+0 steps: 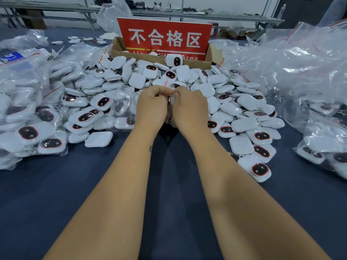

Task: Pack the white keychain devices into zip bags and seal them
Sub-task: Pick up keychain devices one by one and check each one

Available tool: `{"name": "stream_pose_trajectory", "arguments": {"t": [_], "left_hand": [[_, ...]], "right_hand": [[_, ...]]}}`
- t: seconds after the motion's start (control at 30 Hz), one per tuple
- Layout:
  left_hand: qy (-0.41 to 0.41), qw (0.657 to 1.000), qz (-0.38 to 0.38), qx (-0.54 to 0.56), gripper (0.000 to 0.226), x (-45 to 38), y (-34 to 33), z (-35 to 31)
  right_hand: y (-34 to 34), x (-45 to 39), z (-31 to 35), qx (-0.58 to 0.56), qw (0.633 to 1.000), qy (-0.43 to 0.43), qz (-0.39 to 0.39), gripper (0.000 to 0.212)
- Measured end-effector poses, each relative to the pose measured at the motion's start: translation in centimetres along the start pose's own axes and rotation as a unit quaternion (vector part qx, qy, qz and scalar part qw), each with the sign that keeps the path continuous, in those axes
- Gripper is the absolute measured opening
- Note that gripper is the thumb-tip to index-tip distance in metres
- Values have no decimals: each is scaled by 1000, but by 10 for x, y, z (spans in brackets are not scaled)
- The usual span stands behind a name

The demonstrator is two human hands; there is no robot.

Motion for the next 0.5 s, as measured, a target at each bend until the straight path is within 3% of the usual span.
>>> {"name": "stream_pose_trajectory", "arguments": {"t": [0.07,0.13,0.27,0.37,0.43,0.5], "left_hand": [[6,999,-40,-18,43,0,3,0],[16,996,-79,-33,40,-1,7,1],[14,996,-84,-36,30,-2,7,1],[28,998,-64,4,28,0,7,0],[29,998,-55,22,30,2,6,-3],[15,998,-50,23,30,4,5,-6]], "right_hand": [[3,0,-1,-115,993,-21,-25,25],[7,0,-3,-279,957,-48,-60,25],[6,-5,-6,-559,825,-83,-35,17],[0,-7,-4,-658,748,-85,10,14],[-3,-7,-4,-669,737,-93,24,18],[-5,-7,-5,-644,757,-101,39,23]]}}
Point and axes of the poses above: each hand's wrist, its own x-axis away from the middle knuckle, its own y-axis out of the back of the hand, z = x × y, the point moved 3 cm from there along -x, towards the middle knuckle, and after that the axes turned 9 degrees about z, right-handed, at the moved point
